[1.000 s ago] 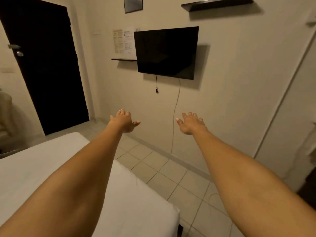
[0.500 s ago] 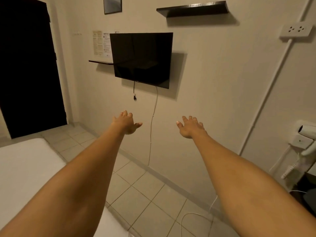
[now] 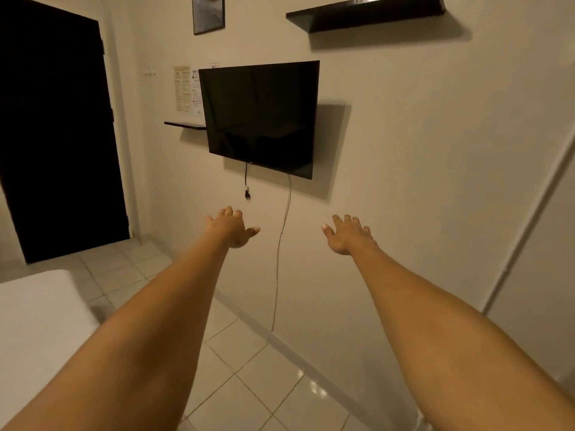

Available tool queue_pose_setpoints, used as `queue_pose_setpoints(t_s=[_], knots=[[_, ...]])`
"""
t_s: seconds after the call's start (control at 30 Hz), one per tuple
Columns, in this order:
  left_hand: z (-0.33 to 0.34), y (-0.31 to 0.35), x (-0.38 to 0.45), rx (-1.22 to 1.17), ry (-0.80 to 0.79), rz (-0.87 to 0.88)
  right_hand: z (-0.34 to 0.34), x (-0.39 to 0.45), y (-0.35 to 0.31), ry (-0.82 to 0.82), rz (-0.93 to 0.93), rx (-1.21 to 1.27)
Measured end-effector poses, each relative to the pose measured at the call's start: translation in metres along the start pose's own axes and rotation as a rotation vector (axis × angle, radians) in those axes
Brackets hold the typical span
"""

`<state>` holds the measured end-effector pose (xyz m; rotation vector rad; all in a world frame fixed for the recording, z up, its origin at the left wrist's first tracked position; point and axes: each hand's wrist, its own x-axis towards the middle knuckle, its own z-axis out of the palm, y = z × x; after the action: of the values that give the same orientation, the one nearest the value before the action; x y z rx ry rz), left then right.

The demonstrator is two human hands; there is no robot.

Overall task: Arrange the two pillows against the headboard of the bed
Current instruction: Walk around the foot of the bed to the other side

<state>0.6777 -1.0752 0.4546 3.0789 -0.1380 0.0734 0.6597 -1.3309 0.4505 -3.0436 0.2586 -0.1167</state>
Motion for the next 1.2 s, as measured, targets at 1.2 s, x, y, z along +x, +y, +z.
queue_pose_setpoints(t_s=[1.2], knots=[[0.027,-0.163,0.302,-0.038,-0.003,-0.621,0.066,0.432,-0.269,-0.088,-0.699,0.043]])
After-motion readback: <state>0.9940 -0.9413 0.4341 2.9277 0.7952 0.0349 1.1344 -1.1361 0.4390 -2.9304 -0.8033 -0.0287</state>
